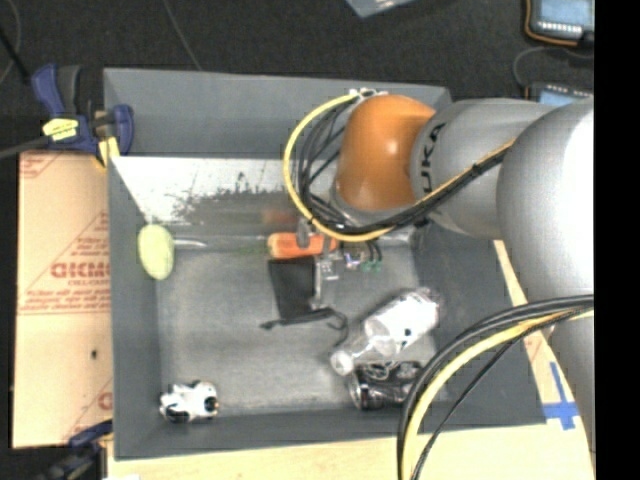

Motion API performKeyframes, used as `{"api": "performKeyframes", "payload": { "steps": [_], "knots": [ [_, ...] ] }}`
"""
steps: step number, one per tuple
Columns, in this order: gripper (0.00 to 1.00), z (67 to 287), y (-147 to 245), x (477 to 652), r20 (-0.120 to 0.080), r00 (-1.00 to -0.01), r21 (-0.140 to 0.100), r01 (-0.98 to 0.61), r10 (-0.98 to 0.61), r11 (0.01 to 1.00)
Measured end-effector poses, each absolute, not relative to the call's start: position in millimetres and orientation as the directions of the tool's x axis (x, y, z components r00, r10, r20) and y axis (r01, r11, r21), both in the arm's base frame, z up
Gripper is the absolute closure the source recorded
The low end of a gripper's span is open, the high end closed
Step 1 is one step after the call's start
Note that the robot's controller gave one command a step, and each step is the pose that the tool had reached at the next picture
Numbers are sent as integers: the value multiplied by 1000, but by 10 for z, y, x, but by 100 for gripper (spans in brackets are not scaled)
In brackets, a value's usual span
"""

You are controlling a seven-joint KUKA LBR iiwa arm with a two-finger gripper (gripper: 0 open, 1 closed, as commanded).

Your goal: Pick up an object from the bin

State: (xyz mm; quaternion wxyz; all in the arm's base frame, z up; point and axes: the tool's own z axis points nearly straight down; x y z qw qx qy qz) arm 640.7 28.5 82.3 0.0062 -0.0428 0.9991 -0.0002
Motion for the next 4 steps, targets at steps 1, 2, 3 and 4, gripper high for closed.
{"api": "performKeyframes", "payload": {
  "steps": [1,2,3,4],
  "knots": [
    [0,787,366,6435,-16,-999,2,38,38,999],
    [100,788,396,6472,-26,-930,-8,-366,-366,931],
    [100,787,395,6472,-26,-931,-8,-365,-365,931],
    [100,1136,396,6399,-15,-935,-3,-355,-355,935]
  ]
}}
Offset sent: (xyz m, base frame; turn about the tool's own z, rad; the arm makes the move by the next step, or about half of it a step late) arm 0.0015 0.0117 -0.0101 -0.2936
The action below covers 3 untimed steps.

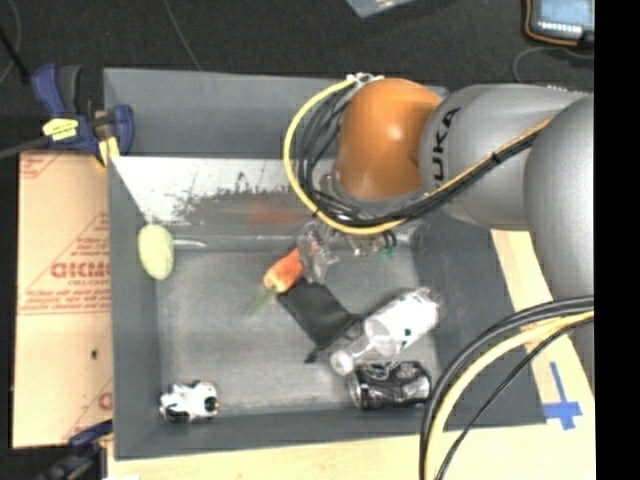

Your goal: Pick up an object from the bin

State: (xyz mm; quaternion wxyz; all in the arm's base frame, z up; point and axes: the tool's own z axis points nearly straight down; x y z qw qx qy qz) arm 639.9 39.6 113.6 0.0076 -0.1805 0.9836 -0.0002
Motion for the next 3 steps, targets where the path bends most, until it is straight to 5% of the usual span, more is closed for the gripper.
{"api": "performKeyframes", "payload": {
  "steps": [1,2,3],
  "knots": [
    [100,1514,428,6546,-35,-939,-9,-343,-343,939],
    [0,922,565,6241,-13,-849,-5,-528,-528,849],
    [0,951,563,6261,-18,-851,-7,-525,-525,851]
  ]
}}
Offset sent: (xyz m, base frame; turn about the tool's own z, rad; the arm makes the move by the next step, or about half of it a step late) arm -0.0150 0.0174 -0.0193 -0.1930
